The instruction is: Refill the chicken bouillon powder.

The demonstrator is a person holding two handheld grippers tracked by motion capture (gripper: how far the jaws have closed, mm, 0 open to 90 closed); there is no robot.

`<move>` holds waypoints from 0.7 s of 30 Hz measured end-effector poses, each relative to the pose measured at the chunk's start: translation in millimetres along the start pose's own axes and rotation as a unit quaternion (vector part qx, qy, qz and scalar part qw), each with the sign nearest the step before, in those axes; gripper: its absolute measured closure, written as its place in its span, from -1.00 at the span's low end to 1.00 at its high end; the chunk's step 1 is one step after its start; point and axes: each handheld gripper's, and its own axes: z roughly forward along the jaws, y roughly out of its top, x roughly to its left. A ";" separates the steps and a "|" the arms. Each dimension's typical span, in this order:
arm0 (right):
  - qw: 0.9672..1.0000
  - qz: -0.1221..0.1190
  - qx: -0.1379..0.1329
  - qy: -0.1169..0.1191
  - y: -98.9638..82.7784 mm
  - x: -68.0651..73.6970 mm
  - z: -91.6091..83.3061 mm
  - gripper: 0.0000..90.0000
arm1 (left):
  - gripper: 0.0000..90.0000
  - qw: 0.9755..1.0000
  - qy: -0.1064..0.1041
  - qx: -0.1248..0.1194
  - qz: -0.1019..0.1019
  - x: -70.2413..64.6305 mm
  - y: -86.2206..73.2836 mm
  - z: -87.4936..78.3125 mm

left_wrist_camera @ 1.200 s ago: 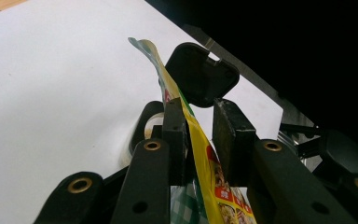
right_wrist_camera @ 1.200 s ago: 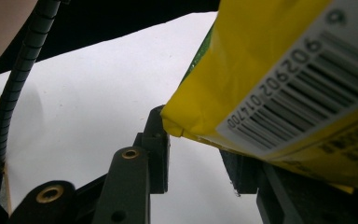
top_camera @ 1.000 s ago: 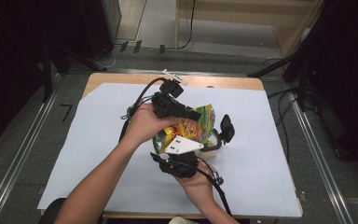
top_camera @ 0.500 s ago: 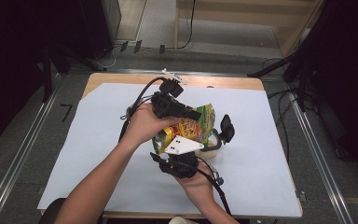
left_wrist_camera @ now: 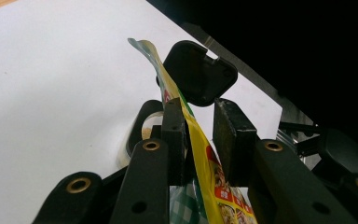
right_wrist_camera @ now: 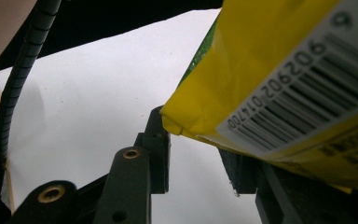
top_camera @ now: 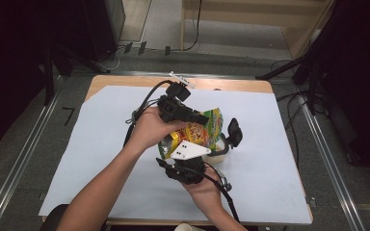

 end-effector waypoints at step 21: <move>1.000 0.012 -0.003 -0.004 -0.9 -1.8 -2.8 0.48 | 0.66 1.000 -0.006 0.004 0.002 -2.3 4.3 5.6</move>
